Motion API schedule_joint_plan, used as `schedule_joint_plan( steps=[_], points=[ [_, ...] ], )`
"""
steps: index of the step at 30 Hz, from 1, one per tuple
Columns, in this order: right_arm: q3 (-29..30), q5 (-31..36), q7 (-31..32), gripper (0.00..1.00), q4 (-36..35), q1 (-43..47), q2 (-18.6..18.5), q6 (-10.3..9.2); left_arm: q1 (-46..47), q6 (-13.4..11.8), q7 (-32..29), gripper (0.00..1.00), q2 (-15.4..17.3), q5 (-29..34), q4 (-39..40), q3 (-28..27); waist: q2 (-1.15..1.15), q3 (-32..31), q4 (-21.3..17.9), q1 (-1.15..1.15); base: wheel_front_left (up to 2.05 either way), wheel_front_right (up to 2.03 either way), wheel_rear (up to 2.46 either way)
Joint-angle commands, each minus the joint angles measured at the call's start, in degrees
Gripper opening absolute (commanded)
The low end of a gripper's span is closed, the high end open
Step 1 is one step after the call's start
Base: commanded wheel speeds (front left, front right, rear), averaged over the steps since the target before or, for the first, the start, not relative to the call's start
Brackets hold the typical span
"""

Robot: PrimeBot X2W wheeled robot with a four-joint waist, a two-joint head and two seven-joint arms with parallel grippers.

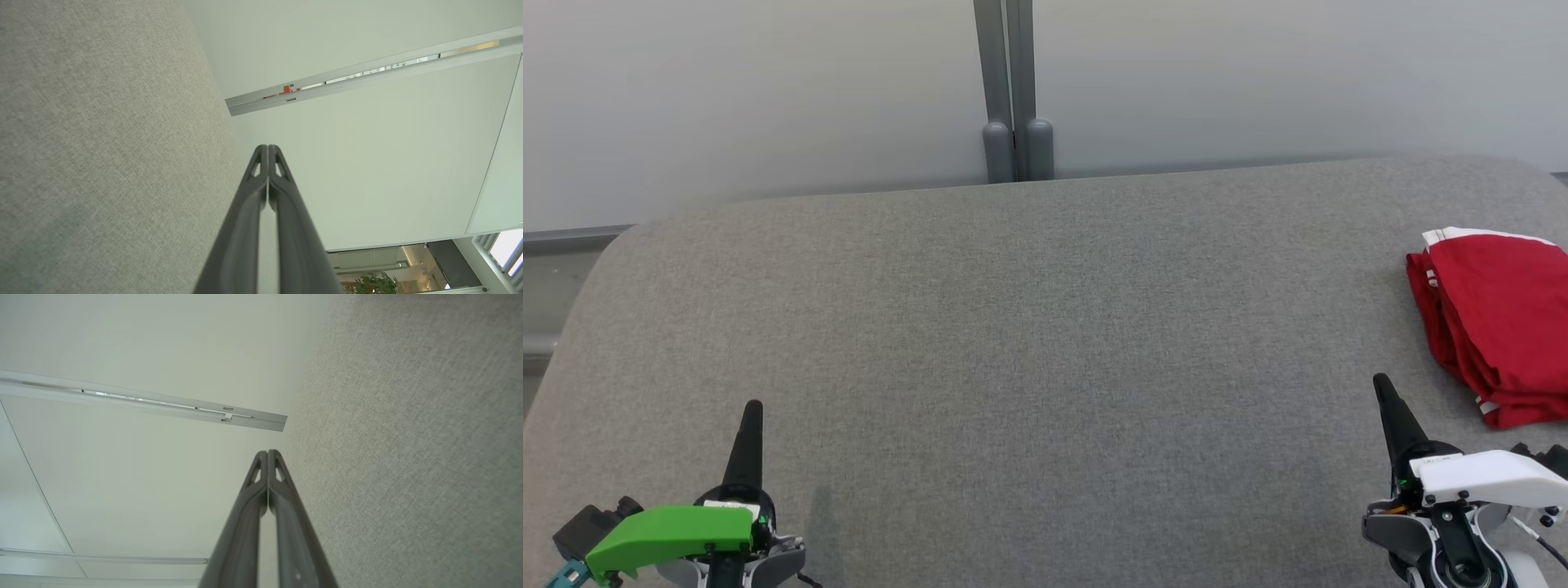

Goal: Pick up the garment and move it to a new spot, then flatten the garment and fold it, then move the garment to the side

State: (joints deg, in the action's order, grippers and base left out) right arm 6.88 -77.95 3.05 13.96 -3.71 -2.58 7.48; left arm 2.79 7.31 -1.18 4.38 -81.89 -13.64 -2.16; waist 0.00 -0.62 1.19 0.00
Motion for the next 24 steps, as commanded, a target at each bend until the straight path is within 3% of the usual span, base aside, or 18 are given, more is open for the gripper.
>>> schedule_joint_plan(
  steps=[1, 24],
  points=[
    [-0.08, -1.52, 0.48, 0.0, -0.19, -0.83, -0.35, 0.03, 1.44, 0.24, -0.29, 0.0, 0.35, -1.17, 0.08, -0.48, 0.0, 0.04, -0.06, 0.0, 0.0, 0.0, 0.0],
    [-0.33, -11.81, 3.01, 0.0, 0.04, -2.46, -0.41, 0.02, 3.34, 0.3, -3.09, 0.0, 0.1, -9.98, -0.26, -2.07, 0.0, 0.61, -0.9, 0.0, 0.0, 0.0, 0.0]
  ],
)
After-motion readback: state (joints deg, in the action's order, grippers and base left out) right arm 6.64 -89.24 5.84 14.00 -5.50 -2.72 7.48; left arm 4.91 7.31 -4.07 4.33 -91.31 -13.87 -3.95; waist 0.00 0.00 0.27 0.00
